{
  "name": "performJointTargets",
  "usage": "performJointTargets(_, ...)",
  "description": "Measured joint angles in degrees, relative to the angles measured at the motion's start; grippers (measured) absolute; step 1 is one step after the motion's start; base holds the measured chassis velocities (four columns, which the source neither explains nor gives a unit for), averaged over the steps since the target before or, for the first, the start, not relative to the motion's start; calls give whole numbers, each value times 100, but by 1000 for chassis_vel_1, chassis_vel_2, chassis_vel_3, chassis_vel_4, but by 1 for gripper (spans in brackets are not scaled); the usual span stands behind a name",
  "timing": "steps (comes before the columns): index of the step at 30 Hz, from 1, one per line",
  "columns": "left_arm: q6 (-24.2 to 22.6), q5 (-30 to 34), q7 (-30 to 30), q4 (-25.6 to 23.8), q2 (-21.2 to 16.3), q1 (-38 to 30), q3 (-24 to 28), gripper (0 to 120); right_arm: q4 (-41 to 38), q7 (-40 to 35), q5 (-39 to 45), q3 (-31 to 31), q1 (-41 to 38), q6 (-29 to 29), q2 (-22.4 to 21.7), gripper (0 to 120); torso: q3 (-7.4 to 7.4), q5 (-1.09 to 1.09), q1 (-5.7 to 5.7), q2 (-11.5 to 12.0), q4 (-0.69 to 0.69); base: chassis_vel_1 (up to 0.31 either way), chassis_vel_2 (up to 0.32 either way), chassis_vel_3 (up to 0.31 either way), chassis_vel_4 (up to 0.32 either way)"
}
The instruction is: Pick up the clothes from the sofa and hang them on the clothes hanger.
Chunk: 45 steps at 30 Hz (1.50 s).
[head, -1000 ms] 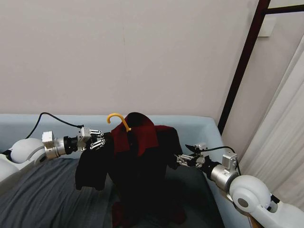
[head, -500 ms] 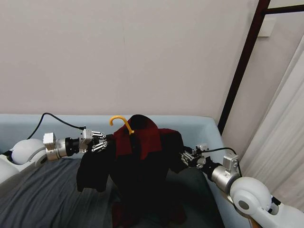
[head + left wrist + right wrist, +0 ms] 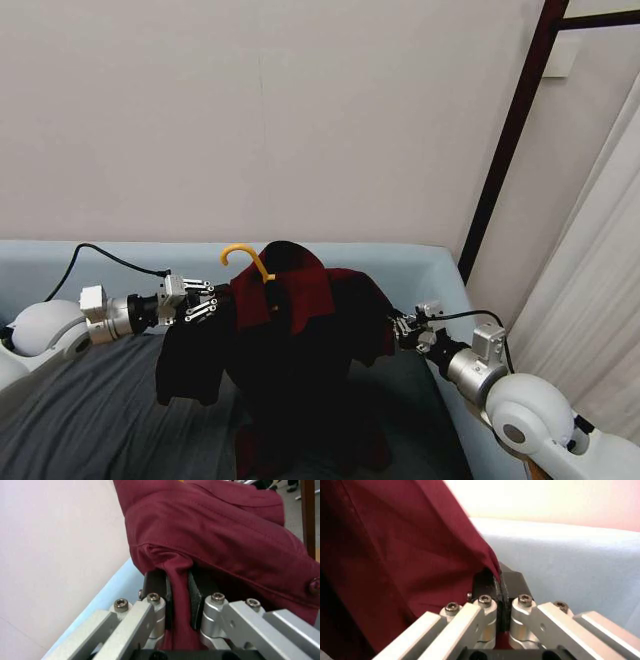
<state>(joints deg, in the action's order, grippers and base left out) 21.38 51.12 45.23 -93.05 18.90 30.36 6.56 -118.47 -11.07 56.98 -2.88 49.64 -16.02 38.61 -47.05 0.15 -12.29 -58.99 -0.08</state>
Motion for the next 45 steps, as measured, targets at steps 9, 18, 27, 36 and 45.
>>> performJointTargets(9, 59, 65, 51, 11, -82, 87, -110, 8, 45, -13, 60, -84, -53, 12, -93, 0, 0, 0, 0, 0, 0, 0, 0, 0, 0)
performJointTargets(18, 100, 82, 52, 55, -77, 193, -210, 8, 104, -53, 67, -99, -77, 10, -131, 0, 0, 0, 0, 0, 0, 0, 0, 0, 0)
performJointTargets(27, 101, 82, 33, 187, -12, 176, -211, 8, -65, -28, 118, -148, -46, -98, -169, 20, 0, 0, 0, 0, 0, 0, 0, 0, 0)
performJointTargets(36, 62, 59, 12, 474, 77, -7, -89, 8, -572, -790, 471, -811, 354, -563, -296, 57, 0, 0, 0, 0, -1, 0, 0, 0, 0)
performJointTargets(45, -29, 18, -66, 419, 177, -55, 57, 8, -1586, -1328, 2870, -1020, 246, -429, -64, 87, 0, -2, 0, 0, 1, 0, 0, 0, 0)
